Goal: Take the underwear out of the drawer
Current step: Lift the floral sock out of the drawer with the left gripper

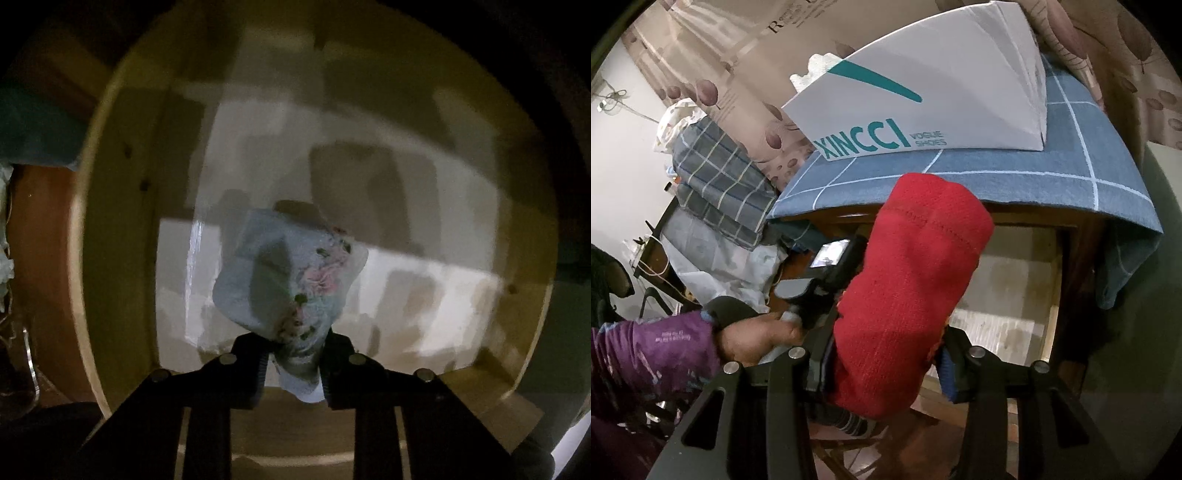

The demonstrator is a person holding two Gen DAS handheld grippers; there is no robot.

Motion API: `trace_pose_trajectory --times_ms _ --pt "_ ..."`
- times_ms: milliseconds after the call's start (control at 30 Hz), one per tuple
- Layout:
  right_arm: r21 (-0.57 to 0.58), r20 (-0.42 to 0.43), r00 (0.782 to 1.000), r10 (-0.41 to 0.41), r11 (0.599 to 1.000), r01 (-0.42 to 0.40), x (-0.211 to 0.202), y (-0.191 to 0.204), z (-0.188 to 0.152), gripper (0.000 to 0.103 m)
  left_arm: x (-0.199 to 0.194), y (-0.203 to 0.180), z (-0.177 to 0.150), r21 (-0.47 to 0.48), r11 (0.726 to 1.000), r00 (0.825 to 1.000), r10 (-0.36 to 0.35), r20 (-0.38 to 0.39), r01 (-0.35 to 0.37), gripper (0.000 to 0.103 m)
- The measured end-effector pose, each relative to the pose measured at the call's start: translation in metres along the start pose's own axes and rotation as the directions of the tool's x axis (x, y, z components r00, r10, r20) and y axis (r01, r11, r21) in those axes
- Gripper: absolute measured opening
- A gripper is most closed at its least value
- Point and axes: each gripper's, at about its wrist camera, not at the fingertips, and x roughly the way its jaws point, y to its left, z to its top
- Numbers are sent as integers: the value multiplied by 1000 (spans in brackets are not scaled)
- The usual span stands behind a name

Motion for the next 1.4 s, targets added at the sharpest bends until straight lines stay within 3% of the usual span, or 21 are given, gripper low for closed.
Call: trace_pose_trajectory --times_ms 233,400,733,933,1200,1400 --pt "-11 -22 999 -41 999 40 8 1 0 42 -36 -11 -40 78 996 985 -65 162 53 23" --pt "-23 -34 996 -82 996 81 14 1 -1 42 -71 -11 -55 154 988 958 -65 280 22 23" --pt "-22 -41 991 -126 992 125 18 -2 -1 42 -117 0 -86 192 981 906 -71 416 -12 23" --pt "-44 -59 984 -168 985 166 24 -1 -3 42 -158 0 -112 220 973 852 -56 521 -71 23" --pt "-49 -65 979 -195 980 192 27 -1 -3 42 -216 -11 -140 257 953 747 -52 662 -161 24" --pt "-65 -76 975 -210 977 205 32 2 -3 42 -243 -18 -147 262 950 706 -67 705 -172 24"
